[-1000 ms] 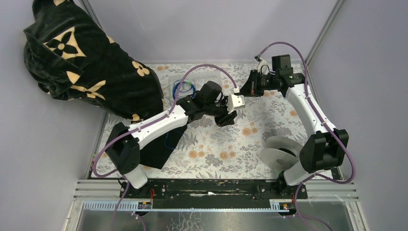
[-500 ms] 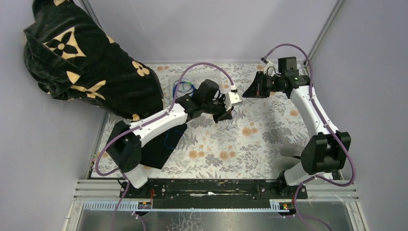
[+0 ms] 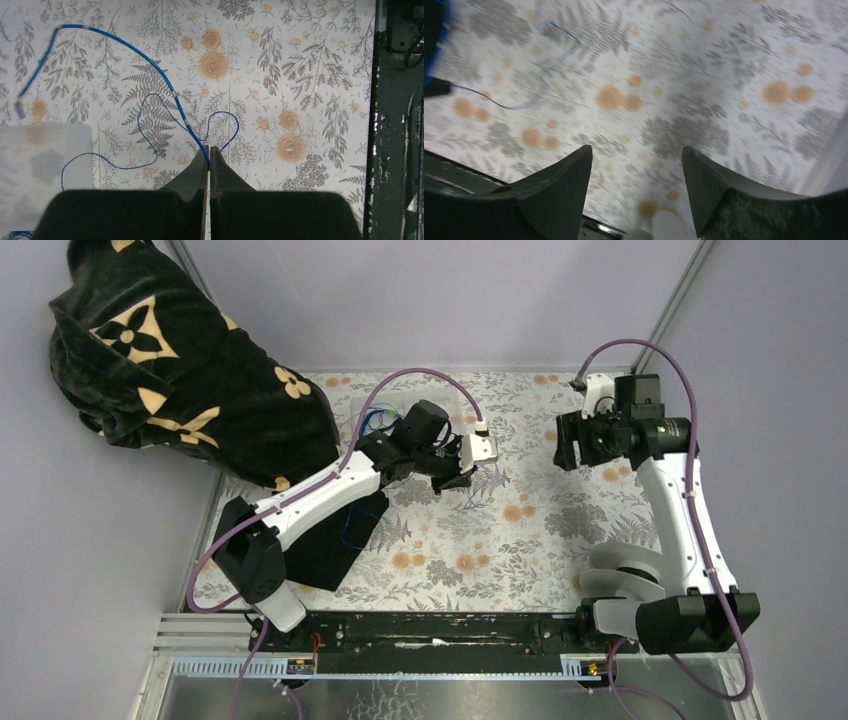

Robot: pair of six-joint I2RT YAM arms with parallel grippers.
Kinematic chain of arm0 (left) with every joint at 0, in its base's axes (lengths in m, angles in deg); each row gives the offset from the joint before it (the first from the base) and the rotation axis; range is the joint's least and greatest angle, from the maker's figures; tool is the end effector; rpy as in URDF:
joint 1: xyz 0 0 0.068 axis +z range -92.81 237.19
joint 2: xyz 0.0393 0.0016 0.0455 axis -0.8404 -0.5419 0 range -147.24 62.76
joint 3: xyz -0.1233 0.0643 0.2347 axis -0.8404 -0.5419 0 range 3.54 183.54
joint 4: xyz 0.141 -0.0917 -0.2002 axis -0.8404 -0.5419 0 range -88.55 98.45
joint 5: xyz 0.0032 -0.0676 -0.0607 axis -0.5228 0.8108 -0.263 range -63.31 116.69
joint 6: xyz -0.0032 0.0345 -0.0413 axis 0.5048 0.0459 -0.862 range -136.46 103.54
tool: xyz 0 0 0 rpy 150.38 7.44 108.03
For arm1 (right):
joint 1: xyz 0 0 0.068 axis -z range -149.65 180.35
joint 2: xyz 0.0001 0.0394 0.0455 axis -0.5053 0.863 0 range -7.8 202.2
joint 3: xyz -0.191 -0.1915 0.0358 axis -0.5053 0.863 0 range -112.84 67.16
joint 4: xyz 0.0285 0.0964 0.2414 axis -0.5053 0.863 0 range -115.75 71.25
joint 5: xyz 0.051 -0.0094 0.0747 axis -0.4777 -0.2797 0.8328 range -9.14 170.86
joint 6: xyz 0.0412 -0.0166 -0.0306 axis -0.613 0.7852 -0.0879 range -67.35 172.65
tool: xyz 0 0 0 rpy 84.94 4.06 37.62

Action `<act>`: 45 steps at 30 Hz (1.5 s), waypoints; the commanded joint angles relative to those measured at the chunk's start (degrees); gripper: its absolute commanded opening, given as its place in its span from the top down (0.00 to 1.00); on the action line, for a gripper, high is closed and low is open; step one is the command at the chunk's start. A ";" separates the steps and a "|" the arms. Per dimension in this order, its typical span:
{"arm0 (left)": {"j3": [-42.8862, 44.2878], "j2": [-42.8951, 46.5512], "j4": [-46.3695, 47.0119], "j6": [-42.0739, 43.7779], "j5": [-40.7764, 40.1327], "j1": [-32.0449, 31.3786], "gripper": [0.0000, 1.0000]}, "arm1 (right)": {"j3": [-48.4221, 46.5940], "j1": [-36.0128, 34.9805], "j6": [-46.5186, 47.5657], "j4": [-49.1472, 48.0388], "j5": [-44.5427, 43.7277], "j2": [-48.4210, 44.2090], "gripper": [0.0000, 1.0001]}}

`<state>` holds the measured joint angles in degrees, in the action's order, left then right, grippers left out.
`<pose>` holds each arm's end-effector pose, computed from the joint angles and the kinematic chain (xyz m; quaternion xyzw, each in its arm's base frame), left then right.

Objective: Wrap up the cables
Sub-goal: Wrap the cable around the cable reel.

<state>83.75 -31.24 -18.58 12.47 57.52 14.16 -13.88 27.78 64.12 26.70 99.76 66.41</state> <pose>0.2578 -0.2656 0.3085 0.6045 0.6444 -0.2891 0.3684 0.2588 0.0233 0.3792 -0.1732 0.8989 0.1227 0.3832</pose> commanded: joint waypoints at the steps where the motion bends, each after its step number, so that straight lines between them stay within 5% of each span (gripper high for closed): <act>1: 2.95 1.01 -4.60 4.93 -0.23 0.31 1.00 | 0.02 1.77 11.55 8.82 -13.46 -3.58 0.26; 14: 2.85 1.14 -6.90 7.54 -0.49 0.31 1.00 | 0.25 3.27 28.40 31.02 -16.71 -9.29 0.25; 27: 2.75 1.00 -6.90 7.58 -0.06 0.31 1.00 | 11.78 3.27 33.23 30.11 -19.39 -8.12 0.34; 42: 2.58 1.87 -10.82 13.69 2.44 0.31 1.00 | 8.83 3.27 35.78 27.36 -14.33 -4.18 0.97; 45: 3.77 1.64 -14.88 17.27 4.29 0.23 1.00 | 4.87 3.21 34.69 25.65 -9.23 -2.80 1.00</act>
<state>85.19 -31.24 -27.65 23.77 58.43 14.18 -2.42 30.93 99.11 53.87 83.39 62.52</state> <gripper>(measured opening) 0.012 0.027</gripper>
